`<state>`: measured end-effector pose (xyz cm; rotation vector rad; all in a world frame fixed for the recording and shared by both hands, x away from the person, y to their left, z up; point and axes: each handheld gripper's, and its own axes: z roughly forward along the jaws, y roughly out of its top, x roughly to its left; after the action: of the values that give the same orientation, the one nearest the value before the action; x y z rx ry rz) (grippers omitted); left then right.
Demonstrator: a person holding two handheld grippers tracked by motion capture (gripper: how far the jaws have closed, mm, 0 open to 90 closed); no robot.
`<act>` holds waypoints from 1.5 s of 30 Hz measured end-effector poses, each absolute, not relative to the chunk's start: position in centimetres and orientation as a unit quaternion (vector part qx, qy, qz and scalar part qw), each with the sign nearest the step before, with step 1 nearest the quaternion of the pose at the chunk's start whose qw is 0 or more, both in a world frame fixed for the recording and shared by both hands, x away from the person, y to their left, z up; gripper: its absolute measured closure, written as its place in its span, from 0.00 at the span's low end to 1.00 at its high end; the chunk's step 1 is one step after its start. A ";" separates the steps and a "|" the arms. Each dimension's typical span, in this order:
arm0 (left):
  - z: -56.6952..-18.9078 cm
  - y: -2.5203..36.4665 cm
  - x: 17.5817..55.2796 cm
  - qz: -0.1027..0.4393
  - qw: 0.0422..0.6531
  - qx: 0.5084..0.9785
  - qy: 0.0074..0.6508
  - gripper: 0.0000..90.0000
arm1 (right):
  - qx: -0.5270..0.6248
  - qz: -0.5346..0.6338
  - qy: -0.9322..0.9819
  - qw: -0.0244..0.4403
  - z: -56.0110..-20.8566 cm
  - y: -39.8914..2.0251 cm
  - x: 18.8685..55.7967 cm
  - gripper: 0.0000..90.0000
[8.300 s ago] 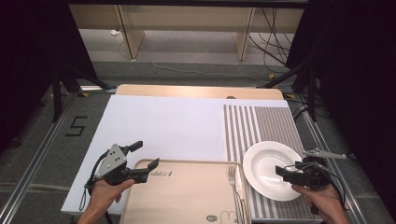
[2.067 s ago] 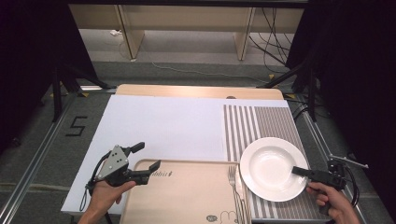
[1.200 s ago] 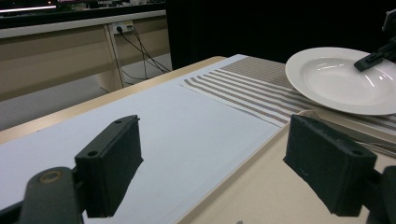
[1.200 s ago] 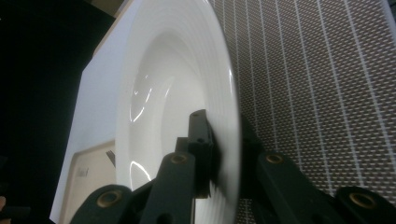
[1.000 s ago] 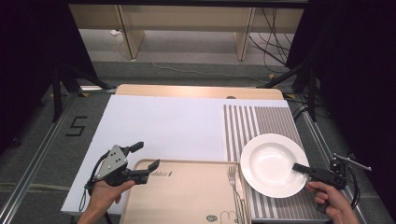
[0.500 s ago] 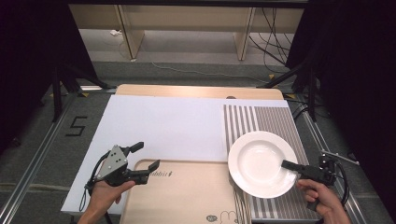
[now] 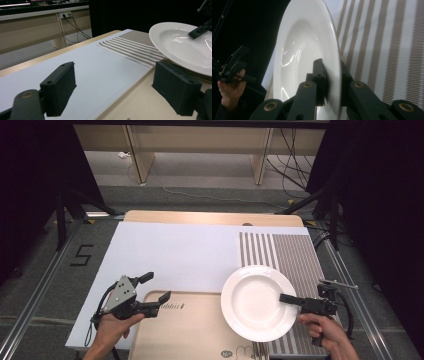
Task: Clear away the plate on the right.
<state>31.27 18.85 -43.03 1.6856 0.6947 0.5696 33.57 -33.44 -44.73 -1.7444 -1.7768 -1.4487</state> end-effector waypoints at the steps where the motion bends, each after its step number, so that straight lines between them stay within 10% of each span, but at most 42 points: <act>1: -43.0 18.8 31.3 0.243 0.578 0.720 0.297 0.20 | -0.598 -0.493 -0.617 0.138 -44.7 -33.0 33.6 0.92; 45: -43.0 18.9 31.3 0.242 0.579 0.720 0.296 0.20 | -0.493 -0.414 -0.737 0.206 -45.9 -18.8 33.5 0.92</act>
<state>31.27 18.91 -43.01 1.6829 0.6927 0.5662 33.51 -18.76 -45.88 -1.3740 -2.0537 -1.1535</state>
